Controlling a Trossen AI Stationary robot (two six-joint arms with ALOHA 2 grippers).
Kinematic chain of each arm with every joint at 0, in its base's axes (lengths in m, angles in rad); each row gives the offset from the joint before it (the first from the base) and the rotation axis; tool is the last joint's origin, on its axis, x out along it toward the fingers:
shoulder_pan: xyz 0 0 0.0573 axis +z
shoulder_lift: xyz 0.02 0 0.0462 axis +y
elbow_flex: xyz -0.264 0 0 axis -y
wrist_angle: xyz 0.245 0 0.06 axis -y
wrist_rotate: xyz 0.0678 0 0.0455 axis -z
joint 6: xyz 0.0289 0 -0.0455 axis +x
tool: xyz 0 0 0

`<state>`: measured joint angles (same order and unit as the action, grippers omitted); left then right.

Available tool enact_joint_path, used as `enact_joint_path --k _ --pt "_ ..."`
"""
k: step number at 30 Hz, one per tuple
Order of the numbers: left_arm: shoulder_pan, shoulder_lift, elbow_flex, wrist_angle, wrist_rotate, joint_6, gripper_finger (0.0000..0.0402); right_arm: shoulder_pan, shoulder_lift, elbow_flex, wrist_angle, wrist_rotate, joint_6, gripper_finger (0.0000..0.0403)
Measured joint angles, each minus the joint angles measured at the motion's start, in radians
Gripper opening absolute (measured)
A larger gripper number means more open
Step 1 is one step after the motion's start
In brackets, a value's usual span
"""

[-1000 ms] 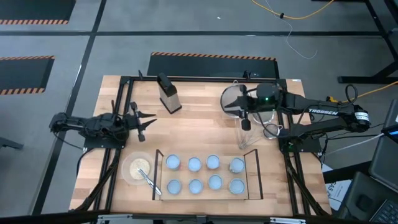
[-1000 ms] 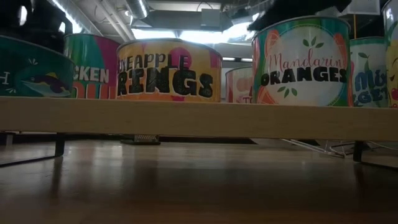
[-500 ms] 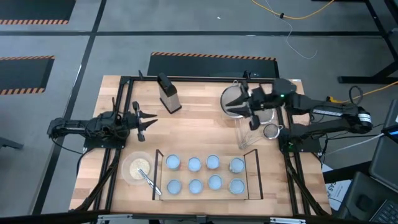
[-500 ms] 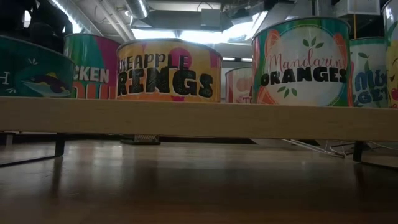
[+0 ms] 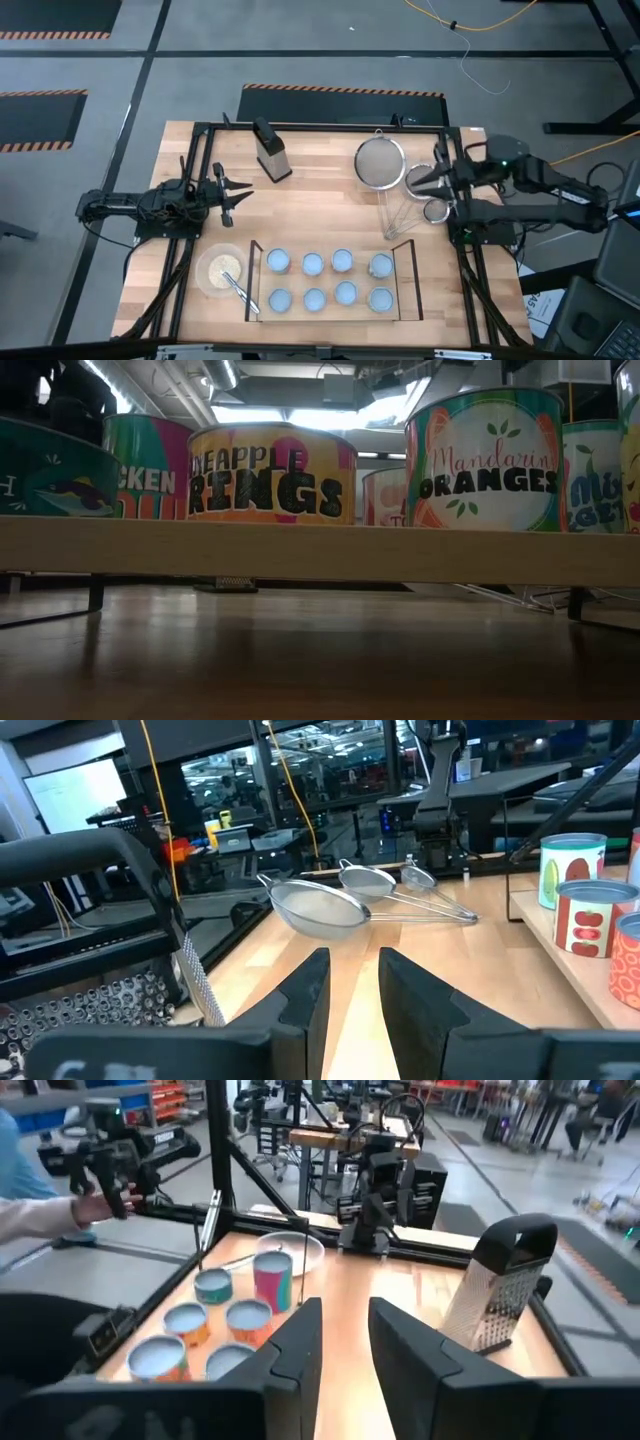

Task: Pick and place cans onto a shelf
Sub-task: Return to Home Position

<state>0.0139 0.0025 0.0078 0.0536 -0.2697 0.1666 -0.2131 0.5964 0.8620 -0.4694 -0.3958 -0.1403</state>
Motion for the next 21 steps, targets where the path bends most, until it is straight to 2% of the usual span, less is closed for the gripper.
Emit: enact_joint_path --k 5,14,21 --pt "0.000 0.000 0.000 0.000 -0.001 0.000 0.0082 0.000 -0.122 -0.139 0.066 0.001 -0.022 0.0091" --pt "0.000 0.000 0.000 0.000 -0.001 0.000 0.0082 0.000 -0.280 -0.433 0.348 0.026 -0.004 0.0091" --pt "0.000 0.000 0.000 0.000 -0.001 0.000 0.0082 0.000 -0.314 -0.626 0.599 0.191 0.005 0.0091"
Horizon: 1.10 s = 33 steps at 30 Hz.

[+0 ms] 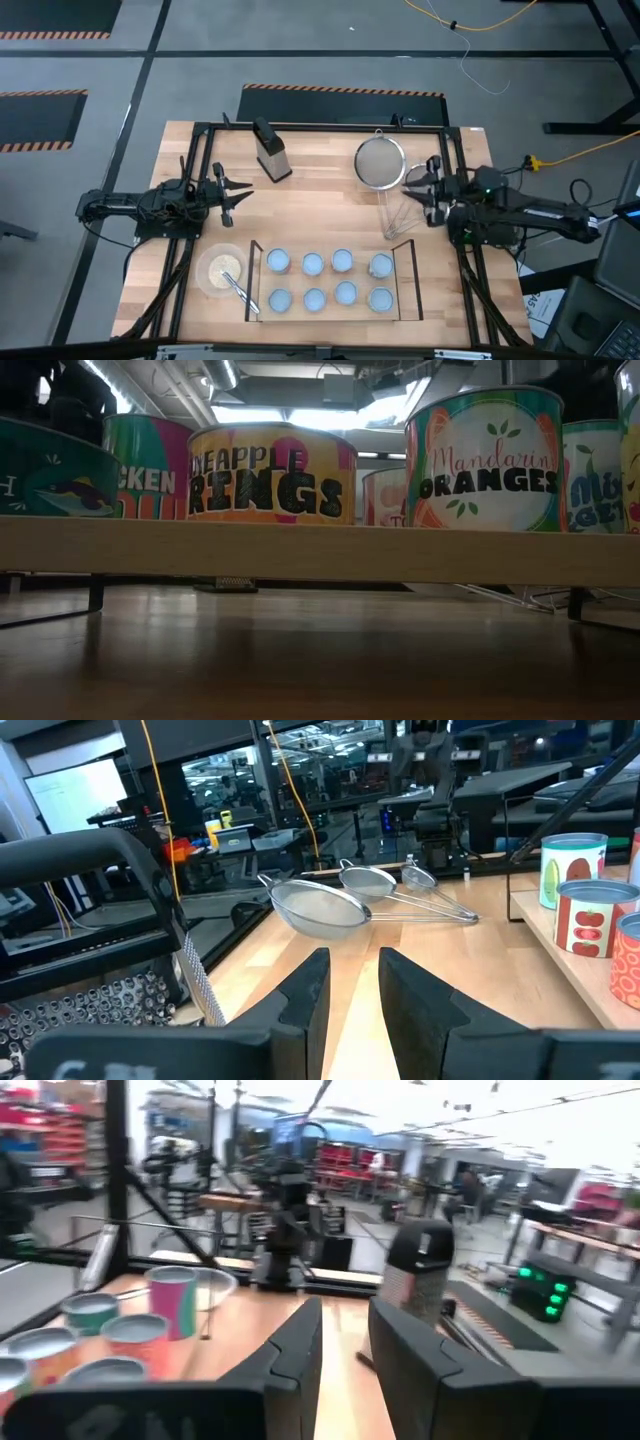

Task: Pick and place cans onto a shelf
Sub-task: Return to Home Position

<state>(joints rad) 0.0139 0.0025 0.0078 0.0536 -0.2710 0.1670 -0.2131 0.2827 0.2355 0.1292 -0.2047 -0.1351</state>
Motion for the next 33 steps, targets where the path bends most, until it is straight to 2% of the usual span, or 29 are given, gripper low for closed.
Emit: enact_joint_path --k 4,13,26,33 --pt "0.000 0.000 0.000 0.000 0.000 0.000 0.0082 0.000 -0.005 -0.086 0.104 0.053 0.054 0.0091" --pt "0.000 0.000 0.000 0.000 0.000 0.000 0.0082 0.000 -0.101 -0.162 0.098 0.018 0.104 0.0091" --pt "0.000 0.000 0.000 0.000 -0.001 0.000 0.0082 0.000 -0.279 -0.163 -0.053 -0.027 0.086 0.0091" --pt "0.000 0.000 0.000 0.000 -0.001 0.000 0.0082 0.000 -0.281 -0.163 -0.110 -0.025 0.063 0.0091"
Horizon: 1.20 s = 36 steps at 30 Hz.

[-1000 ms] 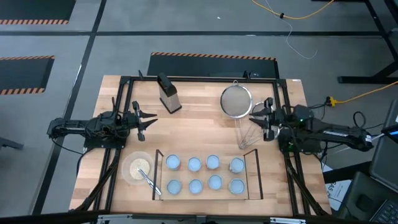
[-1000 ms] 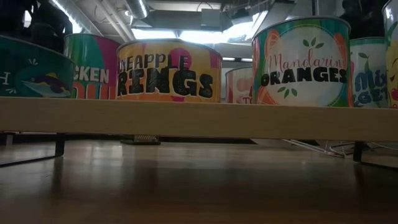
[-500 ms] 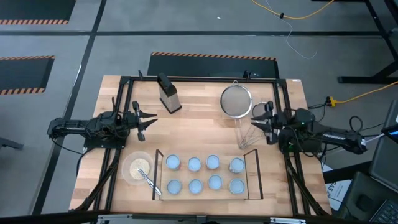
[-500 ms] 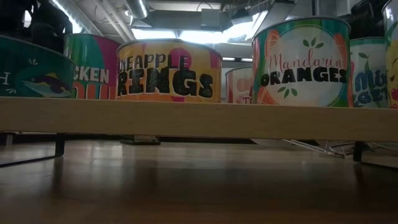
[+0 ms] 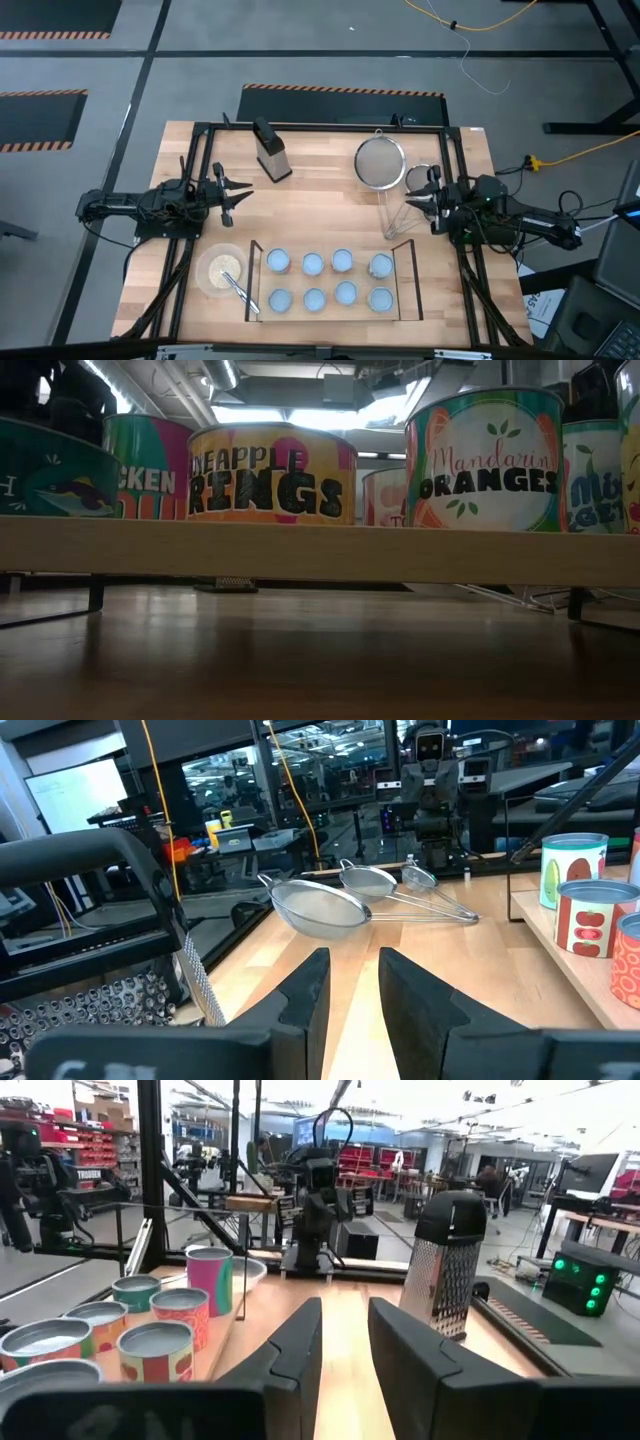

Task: Pick and place cans onto a shelf
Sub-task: Return to Home Position

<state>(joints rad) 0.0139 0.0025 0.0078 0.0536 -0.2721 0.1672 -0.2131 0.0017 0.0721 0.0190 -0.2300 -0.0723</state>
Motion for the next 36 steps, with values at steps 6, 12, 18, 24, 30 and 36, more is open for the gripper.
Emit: enact_joint_path --k 6,12,18,24,30,36 --pt "0.000 0.000 0.000 0.000 0.000 0.000 0.0082 0.000 -0.001 -0.064 0.077 0.001 -0.016 0.0091" --pt "0.000 0.000 0.000 0.000 -0.001 0.000 0.0082 0.000 0.001 -0.064 0.074 0.004 -0.042 0.0090" --pt "0.000 0.000 0.000 0.000 0.000 0.000 0.0082 0.000 0.010 -0.062 0.023 0.066 -0.034 0.0090" --pt "0.000 0.000 0.000 0.000 0.000 0.000 0.0082 0.000 0.013 -0.062 0.018 0.105 -0.037 0.0091" --pt "0.000 0.000 0.000 0.000 0.000 0.000 0.0082 0.000 0.013 -0.062 0.018 0.105 -0.039 0.0091" --pt "0.000 0.000 0.000 0.000 0.000 0.000 0.0082 0.000 0.013 -0.062 0.018 0.105 -0.040 0.0091"
